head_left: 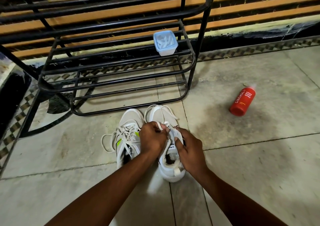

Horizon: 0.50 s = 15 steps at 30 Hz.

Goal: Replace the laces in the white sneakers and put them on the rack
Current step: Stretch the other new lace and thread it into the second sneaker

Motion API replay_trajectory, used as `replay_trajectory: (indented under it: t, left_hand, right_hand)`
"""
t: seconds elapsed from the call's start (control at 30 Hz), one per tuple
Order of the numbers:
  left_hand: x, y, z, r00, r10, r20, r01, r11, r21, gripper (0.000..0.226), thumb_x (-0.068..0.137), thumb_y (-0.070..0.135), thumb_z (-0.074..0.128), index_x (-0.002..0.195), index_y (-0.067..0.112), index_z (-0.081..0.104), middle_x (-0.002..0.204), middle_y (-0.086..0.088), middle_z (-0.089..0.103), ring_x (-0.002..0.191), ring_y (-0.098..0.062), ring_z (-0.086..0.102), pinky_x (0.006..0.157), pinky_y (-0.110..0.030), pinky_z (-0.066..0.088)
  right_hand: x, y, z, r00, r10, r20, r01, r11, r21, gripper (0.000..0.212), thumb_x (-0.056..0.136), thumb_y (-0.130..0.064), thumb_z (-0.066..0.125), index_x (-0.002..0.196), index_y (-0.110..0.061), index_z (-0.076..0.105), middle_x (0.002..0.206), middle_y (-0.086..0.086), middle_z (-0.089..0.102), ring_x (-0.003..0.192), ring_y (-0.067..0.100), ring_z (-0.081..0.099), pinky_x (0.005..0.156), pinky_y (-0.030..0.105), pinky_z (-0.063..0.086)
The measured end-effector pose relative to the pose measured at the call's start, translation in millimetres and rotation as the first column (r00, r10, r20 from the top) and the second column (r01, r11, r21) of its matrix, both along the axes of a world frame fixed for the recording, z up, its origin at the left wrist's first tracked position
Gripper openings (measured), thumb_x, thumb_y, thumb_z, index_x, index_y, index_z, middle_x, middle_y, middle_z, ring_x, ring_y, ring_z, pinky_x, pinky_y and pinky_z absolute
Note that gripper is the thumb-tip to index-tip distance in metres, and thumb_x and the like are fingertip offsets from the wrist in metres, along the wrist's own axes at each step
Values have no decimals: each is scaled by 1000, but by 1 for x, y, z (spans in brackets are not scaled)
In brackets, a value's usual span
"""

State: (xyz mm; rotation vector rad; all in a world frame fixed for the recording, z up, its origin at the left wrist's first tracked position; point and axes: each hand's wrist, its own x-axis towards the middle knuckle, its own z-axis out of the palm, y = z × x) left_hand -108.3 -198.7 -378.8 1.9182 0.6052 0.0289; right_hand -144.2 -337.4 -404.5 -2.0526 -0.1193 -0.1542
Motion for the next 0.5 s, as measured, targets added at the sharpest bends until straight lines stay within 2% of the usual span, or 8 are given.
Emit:
replay_trajectory:
  t: [0.13,0.23,0.3,0.4,0.5]
  left_hand:
    - [3,0,-2,997,69,-44,-72,995,-73,15,79,11,86,73,17,75,67,3,76,67,-11,75,73,-34,64]
    - [5,2,-2,995,73,-61,-78,993,-90,15,78,9,87,73,16,75,68,0,76,69,-18,77,74,-41,65]
    - [8,1,-2,995,58,-79,-65,995,-78,16,78,7,86,71,17,75,68,2,76,68,-16,76,74,-40,65]
    - [11,1,0,991,61,-117,-69,995,-65,17,77,6,86,70,18,76,67,7,75,66,-12,75,73,-36,65]
    - [12,0,2,985,96,-143,-106,992,-62,15,76,7,86,69,17,76,66,9,75,65,-10,74,69,-32,64]
  right_hand:
    - [5,-3,0,999,34,-7,-34,999,-16,34,93,-18,61,128,-16,62,115,-6,71,102,7,68,89,31,55]
    - [8,-4,1,998,56,0,-56,998,-25,40,90,-31,57,126,-16,63,115,-4,72,102,11,69,89,36,57]
    - [11,-5,2,999,50,-13,-50,998,-35,42,86,-35,64,123,-16,65,113,-5,73,100,9,70,89,34,57]
    - [17,-6,2,990,28,-138,-18,997,73,49,77,-22,85,123,-20,66,110,-10,73,99,2,69,89,27,58]
    - [25,-9,1,980,67,-190,-49,994,99,57,71,-15,89,123,-23,67,107,-10,73,97,5,69,88,25,57]
